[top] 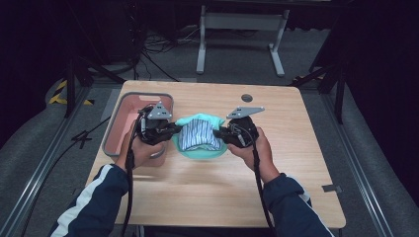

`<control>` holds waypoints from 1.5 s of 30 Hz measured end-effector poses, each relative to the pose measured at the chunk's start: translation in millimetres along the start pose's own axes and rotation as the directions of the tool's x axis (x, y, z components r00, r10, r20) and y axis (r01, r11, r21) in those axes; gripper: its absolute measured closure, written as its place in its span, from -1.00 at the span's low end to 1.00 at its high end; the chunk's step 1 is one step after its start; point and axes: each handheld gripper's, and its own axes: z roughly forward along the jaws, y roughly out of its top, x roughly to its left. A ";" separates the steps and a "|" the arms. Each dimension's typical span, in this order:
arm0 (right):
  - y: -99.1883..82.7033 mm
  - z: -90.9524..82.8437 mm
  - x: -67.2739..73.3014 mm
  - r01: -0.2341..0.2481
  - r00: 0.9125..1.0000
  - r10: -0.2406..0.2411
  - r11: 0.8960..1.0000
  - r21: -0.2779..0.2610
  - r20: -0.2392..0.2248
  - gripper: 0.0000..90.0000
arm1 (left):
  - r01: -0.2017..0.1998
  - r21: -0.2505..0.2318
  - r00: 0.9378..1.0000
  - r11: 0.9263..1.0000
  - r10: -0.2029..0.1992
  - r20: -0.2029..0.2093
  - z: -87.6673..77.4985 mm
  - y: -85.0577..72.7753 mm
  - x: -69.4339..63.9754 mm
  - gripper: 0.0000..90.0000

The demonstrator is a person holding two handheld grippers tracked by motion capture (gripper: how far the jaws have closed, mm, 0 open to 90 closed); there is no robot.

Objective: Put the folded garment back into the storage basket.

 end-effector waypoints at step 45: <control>80.5 82.6 73.0 0.122 0.982 -0.120 0.992 0.004 -0.149 0.79 | 0.117 -0.039 0.963 0.992 -0.123 -0.238 -84.7 -46.9 60.0 0.85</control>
